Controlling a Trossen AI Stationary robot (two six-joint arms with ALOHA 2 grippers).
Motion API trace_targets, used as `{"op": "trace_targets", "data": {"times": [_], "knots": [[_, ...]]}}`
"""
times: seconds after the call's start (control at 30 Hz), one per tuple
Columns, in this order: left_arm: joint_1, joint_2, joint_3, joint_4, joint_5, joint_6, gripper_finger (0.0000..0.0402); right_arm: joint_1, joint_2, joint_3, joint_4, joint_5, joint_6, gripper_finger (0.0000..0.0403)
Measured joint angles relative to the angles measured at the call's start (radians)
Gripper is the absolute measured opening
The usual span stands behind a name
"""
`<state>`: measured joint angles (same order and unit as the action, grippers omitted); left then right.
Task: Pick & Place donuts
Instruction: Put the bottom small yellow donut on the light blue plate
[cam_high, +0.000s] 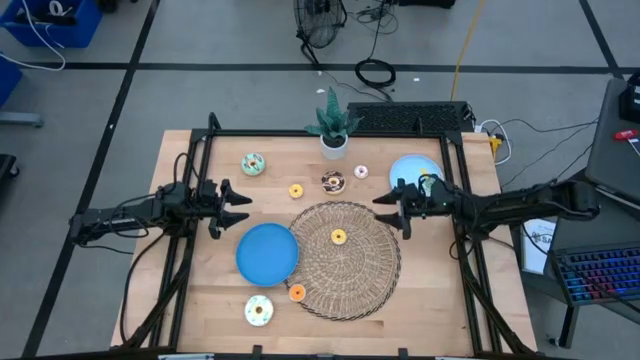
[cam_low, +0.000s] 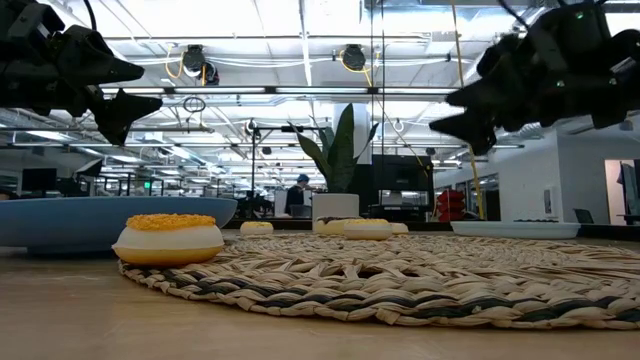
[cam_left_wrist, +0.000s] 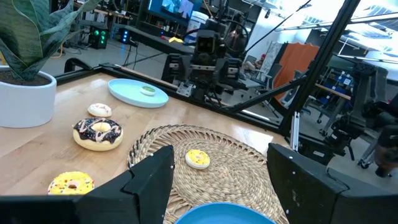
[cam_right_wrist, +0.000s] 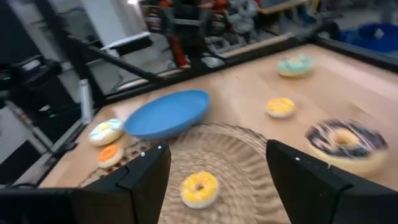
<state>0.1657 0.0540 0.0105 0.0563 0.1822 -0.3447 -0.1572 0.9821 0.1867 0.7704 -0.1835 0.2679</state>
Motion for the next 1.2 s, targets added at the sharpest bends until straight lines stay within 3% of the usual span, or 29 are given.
{"op": "trace_targets", "data": {"times": [0.23,0.43,0.6,0.83,0.93,1.2], "knots": [[0.0,0.0,0.0,0.0,0.0,0.0,0.0255,0.133,0.0,0.05,0.068,0.06,-0.038,0.0251],[0.0,0.0,0.0,0.0,0.0,0.0,0.0255,0.267,0.04,0.242,-0.242,0.239,-0.147,0.0251],[0.0,0.0,0.0,0.0,0.0,0.0,0.0255,0.333,0.162,0.419,-0.492,0.366,-0.161,0.0251],[0.0,0.0,0.0,0.0,0.0,0.0,0.0255,0.35,0.372,0.613,-0.661,0.372,-0.18,0.0251],[0.0,0.0,0.0,0.0,0.0,0.0,0.0255,0.349,0.451,0.677,-0.719,0.43,-0.221,0.0251],[0.0,0.0,0.0,0.0,0.0,0.0,0.0255,0.319,0.594,0.704,-0.744,0.467,-0.183,0.0251]]}}
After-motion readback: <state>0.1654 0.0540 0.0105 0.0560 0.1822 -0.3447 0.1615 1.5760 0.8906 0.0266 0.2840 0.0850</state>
